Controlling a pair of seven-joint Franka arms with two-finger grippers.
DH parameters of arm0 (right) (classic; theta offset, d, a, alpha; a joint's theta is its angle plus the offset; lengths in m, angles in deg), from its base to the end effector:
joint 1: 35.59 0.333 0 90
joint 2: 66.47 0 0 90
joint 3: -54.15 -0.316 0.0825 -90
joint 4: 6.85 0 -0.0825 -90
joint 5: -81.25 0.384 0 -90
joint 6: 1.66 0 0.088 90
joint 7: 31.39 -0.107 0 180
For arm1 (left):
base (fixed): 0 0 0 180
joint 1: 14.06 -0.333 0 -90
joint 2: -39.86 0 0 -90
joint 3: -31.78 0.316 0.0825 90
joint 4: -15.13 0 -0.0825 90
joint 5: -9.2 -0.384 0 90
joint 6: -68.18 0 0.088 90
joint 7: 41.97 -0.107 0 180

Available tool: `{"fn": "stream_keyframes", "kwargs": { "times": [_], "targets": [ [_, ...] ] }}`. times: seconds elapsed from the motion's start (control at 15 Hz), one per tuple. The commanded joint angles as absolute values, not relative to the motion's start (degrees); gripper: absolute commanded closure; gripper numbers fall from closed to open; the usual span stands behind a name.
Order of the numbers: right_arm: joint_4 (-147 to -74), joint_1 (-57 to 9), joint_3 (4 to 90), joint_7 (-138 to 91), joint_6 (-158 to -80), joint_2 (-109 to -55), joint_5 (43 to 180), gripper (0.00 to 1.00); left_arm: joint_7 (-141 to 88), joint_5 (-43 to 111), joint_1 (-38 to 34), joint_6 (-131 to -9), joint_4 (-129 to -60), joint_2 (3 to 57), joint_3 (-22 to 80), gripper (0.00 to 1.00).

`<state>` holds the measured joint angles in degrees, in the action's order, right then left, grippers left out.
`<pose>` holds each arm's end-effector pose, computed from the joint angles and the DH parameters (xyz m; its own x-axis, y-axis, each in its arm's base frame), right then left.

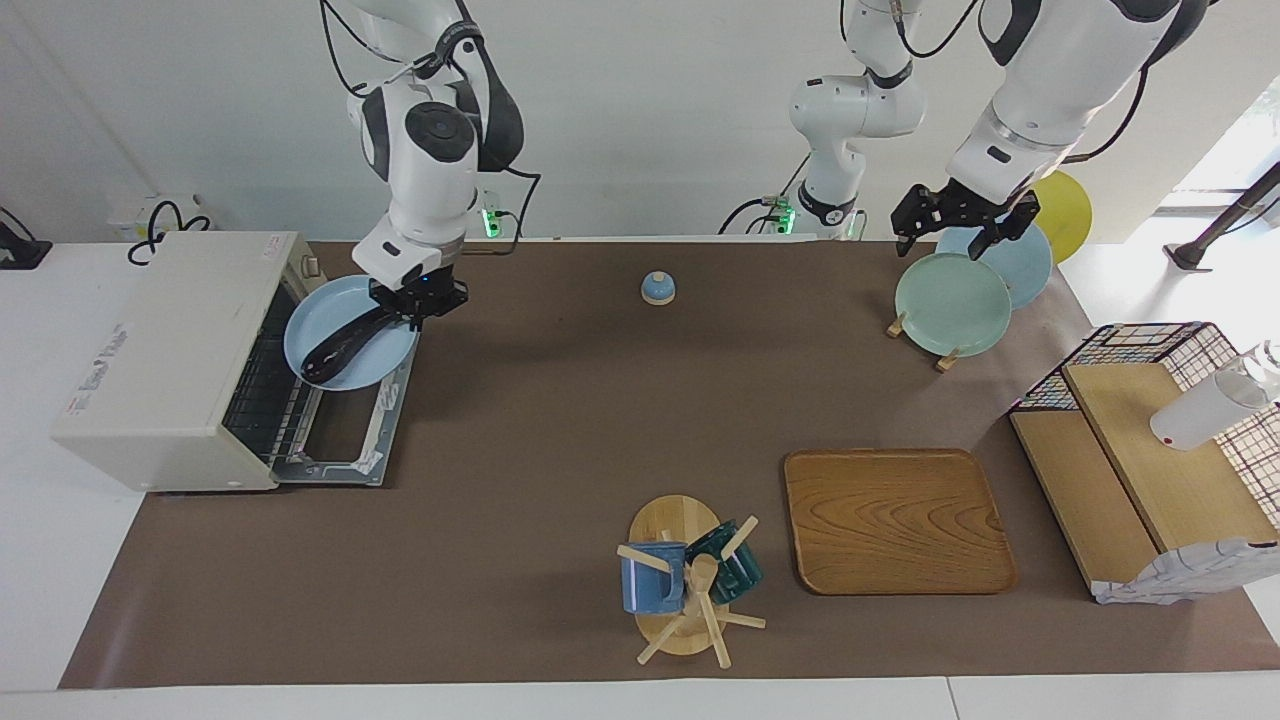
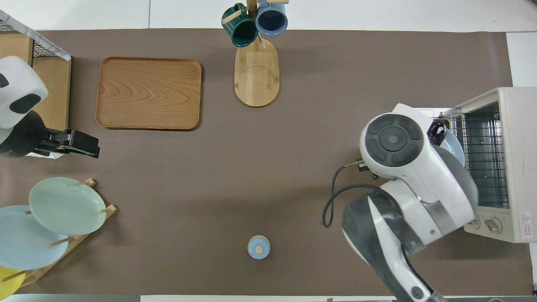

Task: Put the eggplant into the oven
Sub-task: 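Insert the eggplant into the open oven with the right gripper and release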

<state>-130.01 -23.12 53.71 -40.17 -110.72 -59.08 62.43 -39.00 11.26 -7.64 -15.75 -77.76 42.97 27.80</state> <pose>0.4920 0.0889 0.4513 0.9793 0.1829 -0.0866 0.2009 -0.9298 0.3083 0.5160 -0.1000 0.6216 0.9859 -0.1317 -0.1035 -0.1295 -0.9912 0.0269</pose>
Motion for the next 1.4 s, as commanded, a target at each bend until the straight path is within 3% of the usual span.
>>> {"fn": "stream_keyframes", "kwargs": {
  "times": [0.0,0.53,1.0,1.06,1.13,1.33],
  "targets": [
    [-137.1,-28.5,53.0,-34.4,-116.2,-54.5,63.9,1.0,-38.3,11.8,-7.4,-15.5,-76.8,42.6,28.2,0.0],
    [-145.1,-40.1,53.4,-19.6,-129.5,-53.6,63.9,1.0,-38.5,11.4,-7.4,-17.8,-76.3,42.1,28.2,0.0],
    [-145.4,-41.2,53.4,-19.4,-132.9,-56.8,63.9,1.0,-38.6,11.3,-7.4,-17.5,-76.6,42.5,27.8,0.0],
    [-145.4,-41.1,53.4,-19.5,-132.9,-56.9,63.9,0.98,-38.6,11.3,-7.4,-17.5,-76.7,42.6,27.8,0.0],
    [-145.4,-41.1,53.4,-19.5,-132.9,-56.9,63.9,0.83,-38.6,11.3,-7.4,-17.4,-76.7,42.6,27.8,0.0],
    [-145.1,-41.1,53.4,-19.4,-133.1,-57.1,63.9,0.64,-38.6,11.3,-7.5,-17.4,-76.7,42.6,27.9,0.0]
  ]
}}
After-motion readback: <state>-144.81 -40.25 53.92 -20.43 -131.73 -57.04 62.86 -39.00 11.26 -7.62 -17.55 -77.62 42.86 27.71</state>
